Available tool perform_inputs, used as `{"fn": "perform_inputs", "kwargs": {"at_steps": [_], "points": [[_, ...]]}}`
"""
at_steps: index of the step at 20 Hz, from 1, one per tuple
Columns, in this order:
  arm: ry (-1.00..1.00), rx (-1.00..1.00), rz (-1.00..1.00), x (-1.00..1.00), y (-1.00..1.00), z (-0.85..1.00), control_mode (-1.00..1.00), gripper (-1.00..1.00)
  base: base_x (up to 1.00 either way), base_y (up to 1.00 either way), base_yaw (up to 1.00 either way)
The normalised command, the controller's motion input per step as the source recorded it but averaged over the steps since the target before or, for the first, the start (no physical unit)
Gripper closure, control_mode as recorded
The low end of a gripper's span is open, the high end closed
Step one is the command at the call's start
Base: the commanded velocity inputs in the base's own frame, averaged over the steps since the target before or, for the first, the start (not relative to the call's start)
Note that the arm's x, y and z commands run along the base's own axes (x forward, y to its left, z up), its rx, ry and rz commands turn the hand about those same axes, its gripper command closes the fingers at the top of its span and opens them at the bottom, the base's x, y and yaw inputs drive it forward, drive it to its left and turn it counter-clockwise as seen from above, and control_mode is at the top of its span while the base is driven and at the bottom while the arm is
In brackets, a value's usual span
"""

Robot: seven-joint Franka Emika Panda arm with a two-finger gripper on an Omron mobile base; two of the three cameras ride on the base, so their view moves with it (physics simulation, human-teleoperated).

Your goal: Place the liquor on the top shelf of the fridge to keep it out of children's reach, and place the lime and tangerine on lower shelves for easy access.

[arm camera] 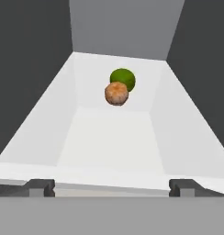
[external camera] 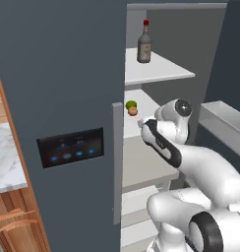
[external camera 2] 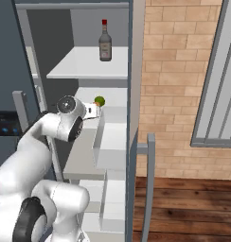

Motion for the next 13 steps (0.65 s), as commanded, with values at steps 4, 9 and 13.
{"fn": "perform_inputs", "kwargs": {"at_steps": [4, 9, 13], "points": [[-0.04, -0.07, 0.0, -1.0, 0.0, 0.79, -1.0, -1.0, 0.0, 0.0, 0.0], [0.0, -0.07, 0.0, -0.92, 0.0, 0.93, -1.0, -1.0, 0.0, 0.0, 0.0], [0.0, -0.05, 0.0, -0.78, 0.02, 0.99, -1.0, -1.0, 0.0, 0.0, 0.0]]}}
